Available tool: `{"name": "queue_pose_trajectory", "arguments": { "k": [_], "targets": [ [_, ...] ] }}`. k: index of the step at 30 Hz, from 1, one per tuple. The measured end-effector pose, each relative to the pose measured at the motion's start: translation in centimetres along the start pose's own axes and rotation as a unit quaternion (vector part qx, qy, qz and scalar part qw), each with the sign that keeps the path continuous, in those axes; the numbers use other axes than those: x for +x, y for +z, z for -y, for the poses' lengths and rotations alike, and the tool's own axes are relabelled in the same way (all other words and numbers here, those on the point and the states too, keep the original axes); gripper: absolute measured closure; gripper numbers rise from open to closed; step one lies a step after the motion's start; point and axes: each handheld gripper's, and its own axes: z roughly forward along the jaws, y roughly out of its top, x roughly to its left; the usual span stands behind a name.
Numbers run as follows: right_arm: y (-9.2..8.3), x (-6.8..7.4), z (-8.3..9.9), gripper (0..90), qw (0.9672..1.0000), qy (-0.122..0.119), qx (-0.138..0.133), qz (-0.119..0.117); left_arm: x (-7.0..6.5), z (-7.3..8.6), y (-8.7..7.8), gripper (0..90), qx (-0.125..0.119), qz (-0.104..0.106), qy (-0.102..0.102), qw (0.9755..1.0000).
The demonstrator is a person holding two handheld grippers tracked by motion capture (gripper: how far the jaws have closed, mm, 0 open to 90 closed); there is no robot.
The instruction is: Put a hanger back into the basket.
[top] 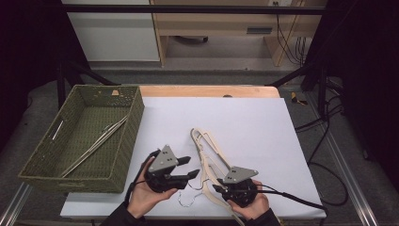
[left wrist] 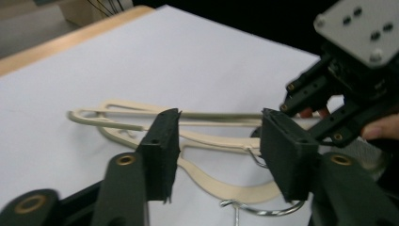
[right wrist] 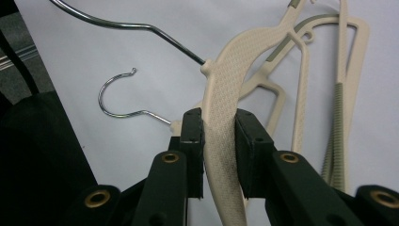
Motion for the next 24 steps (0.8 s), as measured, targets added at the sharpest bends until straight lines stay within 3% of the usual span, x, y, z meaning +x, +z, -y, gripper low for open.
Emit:
{"name": "queue_pose_trajectory", "arguments": {
  "k": [1, 4, 10, 20, 24],
  "targets": [
    [-0.3, -0.2, -0.1, 75.5, 1.0, 0.0, -0.001, 0.003, 0.8, -0.1, -0.9, 39.7, -0.012, -0.009, -0.006, 0.9999],
    [-0.9, -0.5, -0.3, 76.1, 0.9999, 0.005, -0.004, 0.008, 1.9, 0.1, -1.7, 31.6, -0.018, -0.026, -0.006, 0.9995],
    [-1.8, -1.3, -0.4, 77.1, 0.9995, 0.02, -0.01, 0.02, 3.4, 1.0, -1.5, 17.6, -0.011, -0.035, -0.019, 0.9991],
    [-2.9, -2.7, -0.4, 78.5, 0.9988, 0.032, -0.007, 0.037, 3.3, 1.4, -1.0, 8.6, 0.006, -0.044, -0.01, 0.999],
    [-3.9, -3.6, -0.8, 80.5, 0.9977, 0.035, -0.013, 0.056, 3.4, 1.6, -0.8, 8.0, 0.01, -0.047, -0.009, 0.9988]
  ]
}}
